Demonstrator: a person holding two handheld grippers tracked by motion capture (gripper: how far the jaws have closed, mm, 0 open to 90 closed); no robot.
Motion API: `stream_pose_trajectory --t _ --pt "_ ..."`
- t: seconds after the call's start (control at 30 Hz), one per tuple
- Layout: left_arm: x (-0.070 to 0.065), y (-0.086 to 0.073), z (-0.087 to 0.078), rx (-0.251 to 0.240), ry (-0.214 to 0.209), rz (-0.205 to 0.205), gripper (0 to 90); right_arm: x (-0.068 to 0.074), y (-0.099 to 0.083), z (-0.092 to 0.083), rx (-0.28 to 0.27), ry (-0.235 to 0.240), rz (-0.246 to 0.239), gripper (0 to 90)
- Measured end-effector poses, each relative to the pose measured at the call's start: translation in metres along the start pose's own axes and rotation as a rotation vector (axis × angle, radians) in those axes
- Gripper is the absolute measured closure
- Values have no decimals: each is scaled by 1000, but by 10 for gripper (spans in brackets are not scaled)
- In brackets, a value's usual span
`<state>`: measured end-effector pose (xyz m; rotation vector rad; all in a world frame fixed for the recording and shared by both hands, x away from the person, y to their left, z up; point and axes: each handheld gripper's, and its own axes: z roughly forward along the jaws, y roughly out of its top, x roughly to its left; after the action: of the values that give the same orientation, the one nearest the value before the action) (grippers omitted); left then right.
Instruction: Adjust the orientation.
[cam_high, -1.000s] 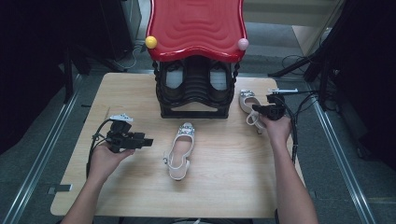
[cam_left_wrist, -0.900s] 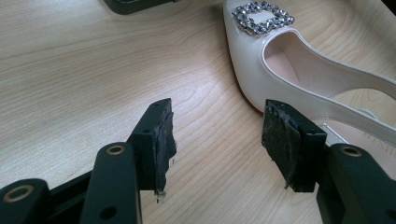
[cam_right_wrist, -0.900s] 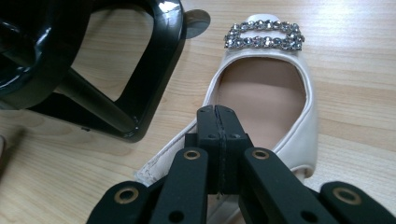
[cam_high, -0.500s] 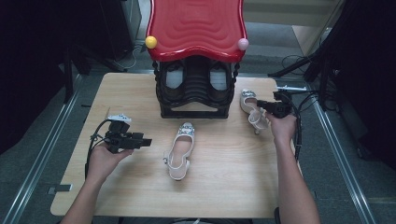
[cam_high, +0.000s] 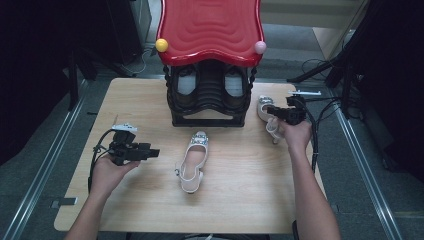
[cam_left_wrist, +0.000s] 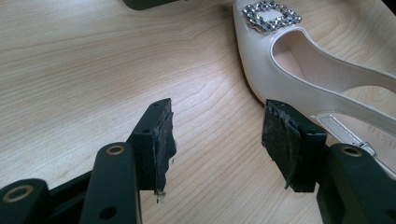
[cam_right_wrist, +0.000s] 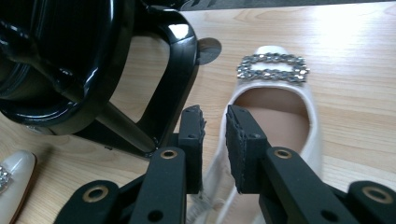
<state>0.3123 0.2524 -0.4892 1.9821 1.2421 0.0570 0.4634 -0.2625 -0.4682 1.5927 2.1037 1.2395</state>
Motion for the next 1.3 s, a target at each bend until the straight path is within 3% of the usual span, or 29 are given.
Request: stream_pose_trajectory --t 0.3,0.4,0.67,0.87,1.07,1.3 --pt "2 -6 -5 -3 14 -8 435 -3 -8 23 77 -28 -9 771" --pt "2 -7 -6 -3 14 -15 434 -2 -7 23 77 -38 -11 787" --pt "1 -7 -5 -6 17 -11 435 -2 -7 26 140 -92 -2 856" --pt "1 -6 -5 -9 17 -7 435 -5 -7 24 137 -81 28 881" --pt "1 -4 -3 -2 8 -2 435 -14 -9 18 95 -42 64 886" --pt "0 -2 -2 -5 5 2 435 -19 -5 4 44 -42 80 886"
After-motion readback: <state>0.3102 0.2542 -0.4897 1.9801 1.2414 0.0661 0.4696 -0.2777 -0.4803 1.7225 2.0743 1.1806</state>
